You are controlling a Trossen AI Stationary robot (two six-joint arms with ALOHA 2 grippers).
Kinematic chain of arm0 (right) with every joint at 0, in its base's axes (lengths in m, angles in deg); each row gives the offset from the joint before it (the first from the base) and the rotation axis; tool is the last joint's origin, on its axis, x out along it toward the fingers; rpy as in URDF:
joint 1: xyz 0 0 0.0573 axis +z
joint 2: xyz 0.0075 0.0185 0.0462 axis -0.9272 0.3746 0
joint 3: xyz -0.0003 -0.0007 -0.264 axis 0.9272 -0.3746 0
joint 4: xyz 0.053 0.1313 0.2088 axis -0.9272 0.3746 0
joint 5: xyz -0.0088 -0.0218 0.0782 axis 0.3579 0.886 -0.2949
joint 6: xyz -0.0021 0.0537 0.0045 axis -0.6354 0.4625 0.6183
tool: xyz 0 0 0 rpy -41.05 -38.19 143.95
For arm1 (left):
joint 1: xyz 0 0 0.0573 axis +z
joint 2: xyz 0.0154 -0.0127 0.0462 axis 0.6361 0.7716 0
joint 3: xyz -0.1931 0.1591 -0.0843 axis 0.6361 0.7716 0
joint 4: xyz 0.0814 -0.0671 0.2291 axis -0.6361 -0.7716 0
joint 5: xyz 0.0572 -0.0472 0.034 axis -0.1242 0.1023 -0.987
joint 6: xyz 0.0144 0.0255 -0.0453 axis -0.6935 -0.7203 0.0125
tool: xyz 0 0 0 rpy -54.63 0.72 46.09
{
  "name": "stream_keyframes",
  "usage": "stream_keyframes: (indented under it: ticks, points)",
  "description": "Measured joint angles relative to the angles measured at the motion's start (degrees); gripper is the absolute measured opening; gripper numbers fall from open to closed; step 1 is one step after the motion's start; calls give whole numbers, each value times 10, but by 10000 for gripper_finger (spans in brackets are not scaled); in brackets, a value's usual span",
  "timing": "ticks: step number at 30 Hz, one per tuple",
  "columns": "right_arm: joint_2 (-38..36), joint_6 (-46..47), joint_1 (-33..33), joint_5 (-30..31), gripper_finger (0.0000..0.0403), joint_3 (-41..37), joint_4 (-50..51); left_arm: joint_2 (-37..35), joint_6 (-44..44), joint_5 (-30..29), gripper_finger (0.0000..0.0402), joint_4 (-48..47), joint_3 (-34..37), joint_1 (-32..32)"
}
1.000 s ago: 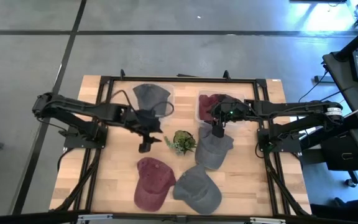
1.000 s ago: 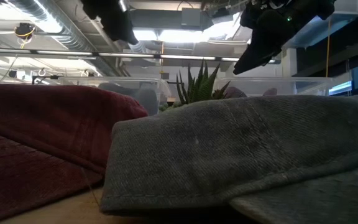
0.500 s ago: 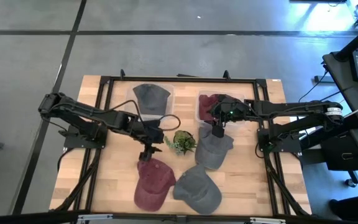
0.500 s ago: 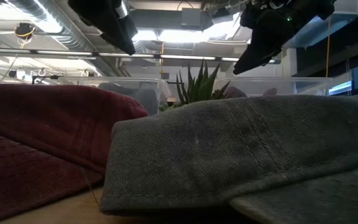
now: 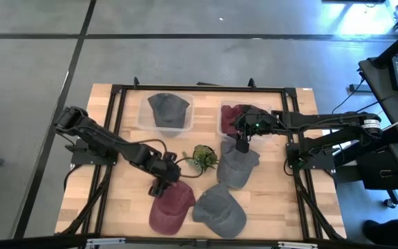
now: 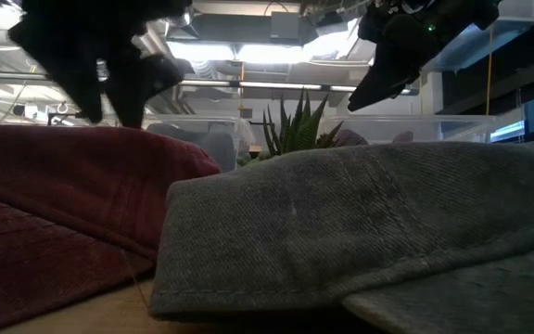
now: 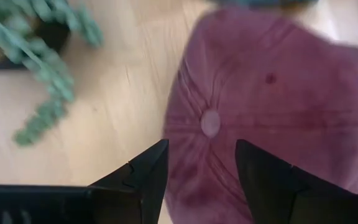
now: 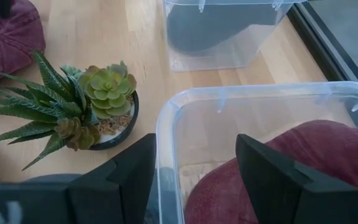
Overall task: Pick & Place hat
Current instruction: Put the red cap into the right transparent bin
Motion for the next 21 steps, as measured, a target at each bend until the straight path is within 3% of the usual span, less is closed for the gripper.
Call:
stream_keyframes:
  ticks: [6, 14, 17, 21]
  points:
    - [0, 17, 1, -6, 220, 0, 0, 39, 31, -35, 178, -5, 0, -9]
    - [0, 14, 6, -31, 220, 0, 0, 81, 70, -11, 166, -6, 0, -9]
    - [0, 15, 8, -31, 220, 0, 0, 77, 70, -10, 131, -6, 0, -8]
    - [0, 15, 8, -31, 220, 0, 0, 52, 70, 8, 54, -17, -6, 1]
